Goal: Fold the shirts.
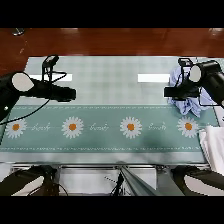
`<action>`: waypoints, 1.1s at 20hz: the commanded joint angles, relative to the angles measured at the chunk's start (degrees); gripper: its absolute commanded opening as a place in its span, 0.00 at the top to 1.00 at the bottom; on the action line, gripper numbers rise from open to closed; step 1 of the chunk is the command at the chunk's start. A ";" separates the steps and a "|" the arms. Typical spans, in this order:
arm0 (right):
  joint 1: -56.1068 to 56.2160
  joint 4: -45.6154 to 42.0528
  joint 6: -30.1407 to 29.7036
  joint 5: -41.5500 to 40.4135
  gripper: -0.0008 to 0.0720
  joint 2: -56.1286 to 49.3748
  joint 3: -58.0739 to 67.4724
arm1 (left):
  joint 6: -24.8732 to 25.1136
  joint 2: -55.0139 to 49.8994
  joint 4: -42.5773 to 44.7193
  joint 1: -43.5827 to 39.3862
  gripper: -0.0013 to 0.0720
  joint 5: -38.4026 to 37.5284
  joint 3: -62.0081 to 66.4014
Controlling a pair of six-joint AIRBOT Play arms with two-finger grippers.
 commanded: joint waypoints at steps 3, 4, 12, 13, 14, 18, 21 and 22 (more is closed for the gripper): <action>-0.02 0.00 0.00 0.02 0.96 -0.04 0.00 | 0.02 -0.04 0.00 0.00 0.95 0.02 -0.02; -0.02 0.00 0.00 0.02 0.96 -0.04 0.00 | 0.02 -0.04 0.00 0.00 0.95 0.00 -0.02; -0.02 0.02 0.00 0.02 0.96 -0.04 0.00 | 0.02 -0.04 0.00 0.00 0.95 0.00 -0.02; -0.02 0.07 0.04 -0.17 0.96 -0.04 0.00 | 0.02 -0.04 0.00 0.00 0.95 0.00 -0.02; -0.02 0.09 0.07 -0.76 0.96 -0.04 0.00 | 0.00 -0.04 0.00 0.00 0.95 0.00 -0.02; -0.02 -0.59 0.02 -6.23 0.96 -0.04 0.00 | 0.02 -0.04 0.00 0.00 0.95 3.78 -0.02; -0.11 -7.93 1.25 -12.74 0.79 -0.04 -0.02 | 0.04 -0.09 0.09 0.02 0.89 13.29 -0.13; -0.46 -11.78 4.13 -14.88 0.23 -0.04 0.00 | 0.07 -0.13 0.42 0.11 0.60 16.90 -0.13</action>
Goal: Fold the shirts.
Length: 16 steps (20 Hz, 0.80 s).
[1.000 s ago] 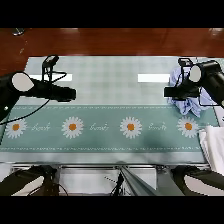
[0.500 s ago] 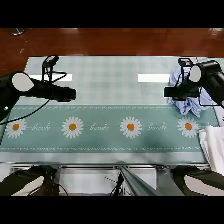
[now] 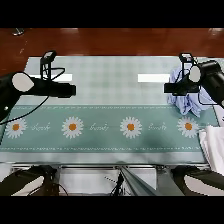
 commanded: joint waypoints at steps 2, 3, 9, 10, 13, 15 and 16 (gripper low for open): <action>-2.75 -14.10 8.57 -8.90 0.13 -0.04 0.35 | 0.07 -0.33 1.16 0.24 0.02 15.08 -0.04; -5.33 -15.10 11.02 -9.97 0.13 -0.07 0.35 | 0.09 -0.39 1.99 0.55 0.02 16.48 -0.02; -22.21 -3.10 12.85 -14.49 0.14 -8.44 0.35 | 0.07 -2.95 2.60 2.34 0.02 16.79 -0.04; -23.76 1.03 10.49 -14.60 0.14 -10.73 0.35 | 0.09 -3.63 2.60 2.34 0.02 16.57 -0.04; -25.24 13.20 0.13 -11.82 0.16 -15.72 0.35 | 0.04 -6.62 2.62 2.80 0.02 13.66 -0.04; -25.14 18.95 -6.05 -9.09 0.89 -15.78 1.27 | 0.00 -7.78 2.58 3.52 0.03 9.77 0.04; -25.14 22.91 -10.73 -7.63 0.95 -15.02 3.02 | 0.00 -7.67 2.60 4.39 0.03 6.62 0.59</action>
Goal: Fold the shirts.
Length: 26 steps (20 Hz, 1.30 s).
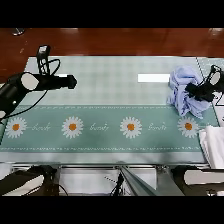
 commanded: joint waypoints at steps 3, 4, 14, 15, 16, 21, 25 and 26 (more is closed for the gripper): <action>-0.31 20.09 -17.38 6.25 0.95 5.49 12.41 | -0.04 -0.59 -0.04 5.49 0.03 -20.63 5.77; 0.55 20.48 -17.44 5.84 0.95 8.48 16.46 | -0.02 0.07 -0.07 7.15 0.03 -25.90 7.63; 15.37 20.24 -22.36 4.42 0.96 32.94 41.40 | 6.67 35.78 -12.00 9.92 0.03 -28.63 -13.62; 17.27 20.24 -23.21 4.79 0.96 33.86 42.51 | 6.67 38.03 -12.44 9.92 0.03 -28.63 -15.58; 18.97 20.24 -23.61 5.77 0.96 34.36 43.41 | 6.67 39.85 -12.87 9.92 0.03 -28.63 -17.25; 32.02 20.50 -24.46 19.87 0.96 34.77 38.29 | 6.25 41.33 -17.57 9.86 0.03 -28.22 -21.09; 46.88 19.04 -17.94 14.82 0.96 33.99 14.36 | 6.27 41.00 -18.12 9.05 0.03 -28.06 -21.24; 50.14 19.69 -15.61 10.19 0.95 32.68 7.15 | 6.27 41.00 -18.14 9.03 0.03 -27.98 -21.29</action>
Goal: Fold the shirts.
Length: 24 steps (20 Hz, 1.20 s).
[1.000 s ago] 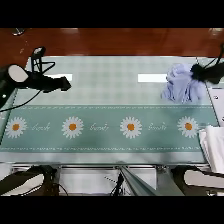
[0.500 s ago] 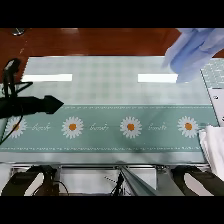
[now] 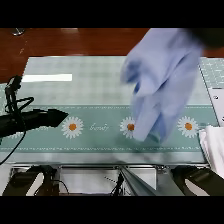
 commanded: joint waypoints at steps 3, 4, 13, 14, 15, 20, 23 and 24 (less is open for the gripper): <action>15.02 4.33 9.09 -19.32 0.95 -9.05 -27.93 | 0.00 0.22 -0.96 -0.33 0.03 0.46 -0.59; 15.30 7.02 9.79 -21.05 0.95 -13.00 -28.37 | 0.00 0.09 -0.96 -0.33 0.03 0.44 -0.59; -1.44 26.77 -4.50 -7.93 0.15 -18.23 -19.96 | -0.07 -1.75 -1.16 -3.41 0.03 -9.31 -0.61; -8.24 23.96 -4.26 -3.67 0.15 -14.93 -19.21 | -0.07 -1.75 -0.26 -3.41 0.03 -11.50 -0.61; -14.88 19.87 -3.56 -0.28 0.15 -11.50 -19.23 | -0.50 -1.75 2.36 -3.41 0.03 -12.85 -0.68; -43.82 4.24 0.22 4.83 0.15 8.52 -38.93 | -3.93 -1.81 -2.89 -3.41 0.03 -5.62 -13.57; -49.35 16.11 -1.01 1.73 0.15 19.17 -59.67 | 5.01 -4.39 -21.29 -3.82 0.03 4.55 -24.81; -49.29 19.58 -1.66 1.88 0.15 21.53 -64.70 | 6.60 -5.92 -23.78 -4.44 0.03 6.23 -26.47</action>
